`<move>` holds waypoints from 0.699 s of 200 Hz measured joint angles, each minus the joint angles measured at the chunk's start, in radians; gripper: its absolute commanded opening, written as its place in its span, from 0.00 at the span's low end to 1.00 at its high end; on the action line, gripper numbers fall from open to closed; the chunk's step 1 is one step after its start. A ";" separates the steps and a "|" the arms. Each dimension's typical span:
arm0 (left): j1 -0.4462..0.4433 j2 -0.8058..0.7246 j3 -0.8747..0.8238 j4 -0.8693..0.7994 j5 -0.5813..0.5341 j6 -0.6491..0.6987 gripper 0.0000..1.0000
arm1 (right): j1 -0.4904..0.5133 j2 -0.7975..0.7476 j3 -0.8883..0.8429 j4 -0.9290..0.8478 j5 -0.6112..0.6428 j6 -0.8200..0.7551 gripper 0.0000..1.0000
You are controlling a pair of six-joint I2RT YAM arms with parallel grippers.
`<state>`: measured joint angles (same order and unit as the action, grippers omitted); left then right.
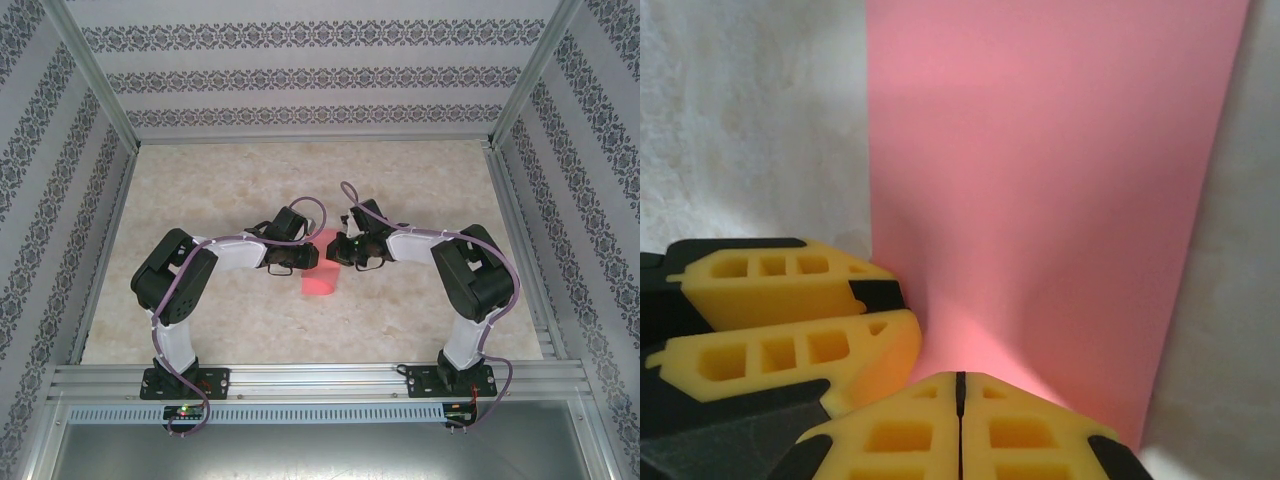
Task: Fold a paper plane with a square sheet of paper (pick it up from the middle)
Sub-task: Fold the square sheet of paper in half at the center of the table.
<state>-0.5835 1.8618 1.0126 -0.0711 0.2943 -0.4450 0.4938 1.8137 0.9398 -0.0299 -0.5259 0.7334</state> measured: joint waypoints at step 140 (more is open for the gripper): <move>0.000 0.004 0.009 -0.016 0.008 0.000 0.25 | 0.014 -0.075 -0.132 -0.043 -0.003 -0.079 0.06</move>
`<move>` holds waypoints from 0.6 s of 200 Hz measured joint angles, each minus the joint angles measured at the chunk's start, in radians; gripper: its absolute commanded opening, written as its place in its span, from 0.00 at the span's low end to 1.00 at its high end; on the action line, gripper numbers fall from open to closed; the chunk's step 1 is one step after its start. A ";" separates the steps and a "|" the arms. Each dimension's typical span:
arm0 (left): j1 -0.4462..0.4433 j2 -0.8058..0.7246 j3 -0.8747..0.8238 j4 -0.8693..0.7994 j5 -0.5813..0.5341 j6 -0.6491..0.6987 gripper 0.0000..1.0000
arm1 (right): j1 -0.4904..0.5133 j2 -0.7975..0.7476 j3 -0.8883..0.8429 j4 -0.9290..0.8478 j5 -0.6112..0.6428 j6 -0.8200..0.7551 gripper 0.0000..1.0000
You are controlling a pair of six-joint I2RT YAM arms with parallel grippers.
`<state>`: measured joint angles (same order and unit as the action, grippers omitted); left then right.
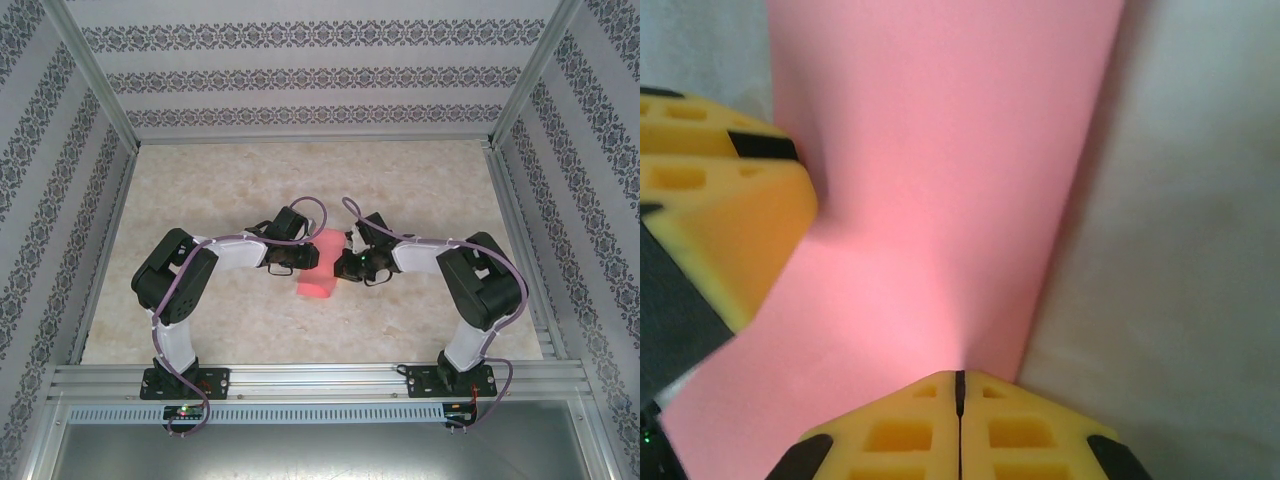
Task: Fold a paper plane with a square sheet of paper (pick it up from the middle)
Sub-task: Fold the square sheet of paper in half at the center of the table.
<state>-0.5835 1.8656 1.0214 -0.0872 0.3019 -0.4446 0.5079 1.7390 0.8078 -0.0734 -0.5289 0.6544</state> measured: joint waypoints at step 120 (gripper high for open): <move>0.000 0.000 0.000 -0.002 0.000 0.000 0.24 | 0.048 0.025 -0.003 0.126 -0.019 0.158 0.08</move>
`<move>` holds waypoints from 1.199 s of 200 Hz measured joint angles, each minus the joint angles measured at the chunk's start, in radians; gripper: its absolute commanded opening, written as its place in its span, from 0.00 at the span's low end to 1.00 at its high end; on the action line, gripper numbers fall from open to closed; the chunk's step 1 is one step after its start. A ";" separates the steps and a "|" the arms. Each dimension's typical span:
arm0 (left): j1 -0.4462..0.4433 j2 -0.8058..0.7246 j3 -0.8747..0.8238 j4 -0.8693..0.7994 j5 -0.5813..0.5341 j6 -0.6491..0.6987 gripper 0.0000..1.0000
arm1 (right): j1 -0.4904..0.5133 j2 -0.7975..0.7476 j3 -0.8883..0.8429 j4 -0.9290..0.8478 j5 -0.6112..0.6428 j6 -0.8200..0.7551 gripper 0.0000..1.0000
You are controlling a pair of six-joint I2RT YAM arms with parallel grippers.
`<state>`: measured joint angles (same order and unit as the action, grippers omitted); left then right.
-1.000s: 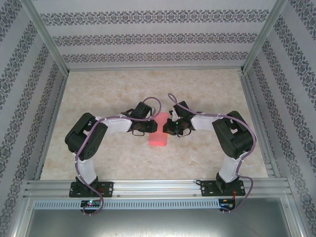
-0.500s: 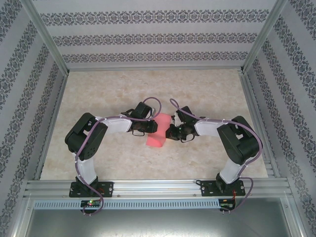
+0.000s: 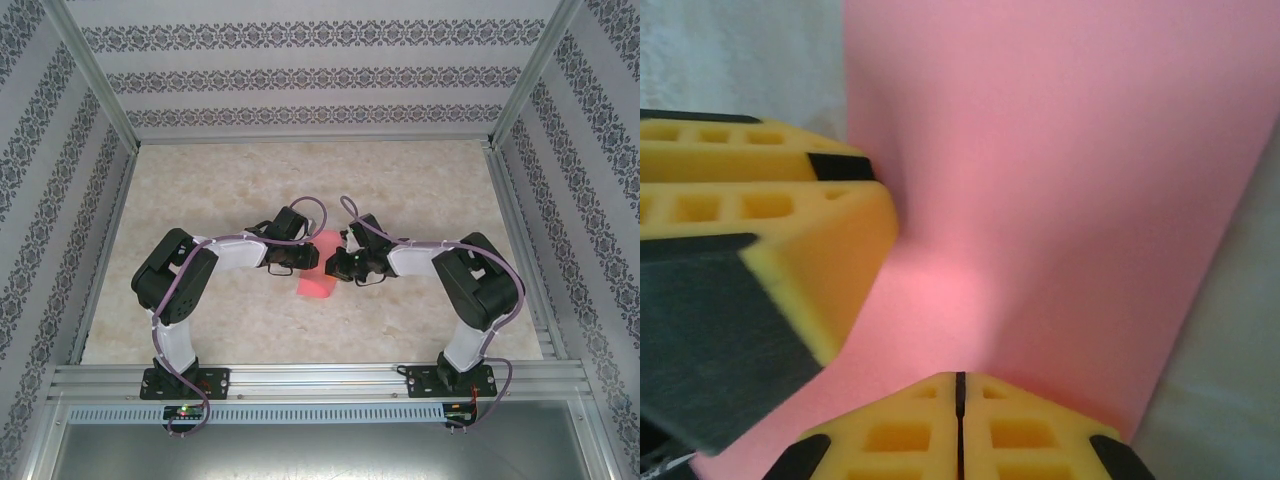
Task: Fold a paper plane with a square sheet of paper (pick it up from the middle)
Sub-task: Fold the square sheet of paper in half at the center of the table.
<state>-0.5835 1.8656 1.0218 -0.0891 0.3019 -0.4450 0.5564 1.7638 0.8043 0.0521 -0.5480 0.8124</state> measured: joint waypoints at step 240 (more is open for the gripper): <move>0.000 0.000 0.008 -0.021 0.003 0.000 0.25 | 0.082 -0.149 -0.073 -0.060 0.053 0.023 0.09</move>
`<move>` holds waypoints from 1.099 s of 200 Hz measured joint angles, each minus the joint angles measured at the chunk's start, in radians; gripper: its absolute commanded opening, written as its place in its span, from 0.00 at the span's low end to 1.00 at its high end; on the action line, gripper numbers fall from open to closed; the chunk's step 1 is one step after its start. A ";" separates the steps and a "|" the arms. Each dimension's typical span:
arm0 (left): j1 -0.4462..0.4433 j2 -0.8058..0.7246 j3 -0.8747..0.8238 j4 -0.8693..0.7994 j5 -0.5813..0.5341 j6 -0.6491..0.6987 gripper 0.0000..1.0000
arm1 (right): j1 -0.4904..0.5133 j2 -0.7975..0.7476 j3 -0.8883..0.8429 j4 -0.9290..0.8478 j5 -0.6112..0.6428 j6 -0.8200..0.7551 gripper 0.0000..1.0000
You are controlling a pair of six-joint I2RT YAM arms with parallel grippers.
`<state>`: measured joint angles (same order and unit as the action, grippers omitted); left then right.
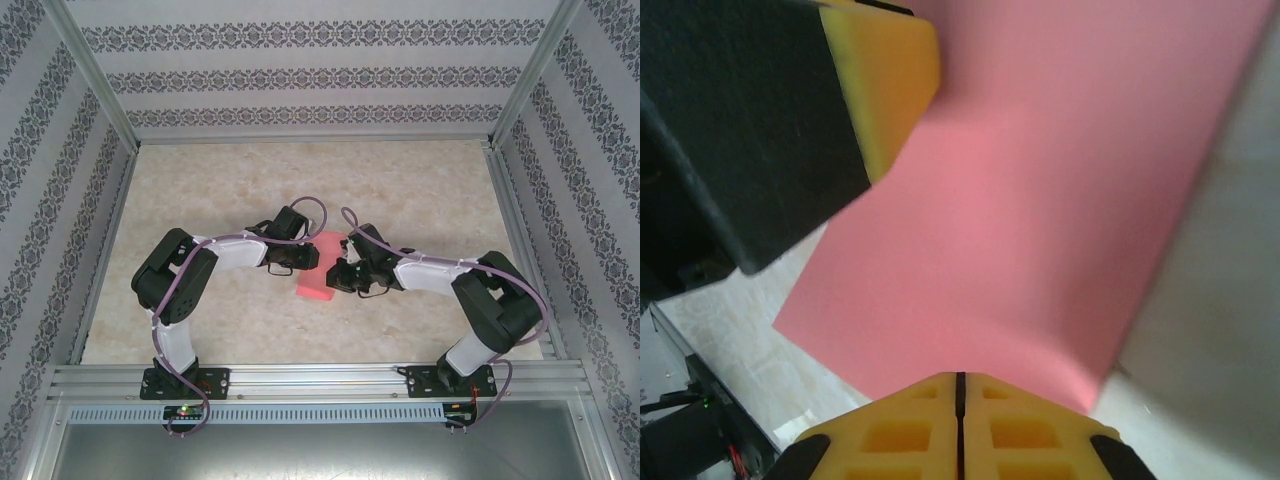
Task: Fold a paper plane with a square sheet of paper (pick it up from the middle)
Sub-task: Fold the square sheet of paper in half at the center of the table.
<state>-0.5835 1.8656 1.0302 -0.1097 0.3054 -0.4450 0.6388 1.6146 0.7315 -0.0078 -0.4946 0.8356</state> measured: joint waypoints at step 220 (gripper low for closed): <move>0.001 0.000 0.000 -0.006 0.008 0.000 0.25 | 0.048 -0.103 -0.167 0.072 0.006 0.061 0.08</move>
<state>-0.5827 1.8656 1.0298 -0.1158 0.3130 -0.4446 0.6865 1.5112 0.5640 0.0643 -0.4881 0.8963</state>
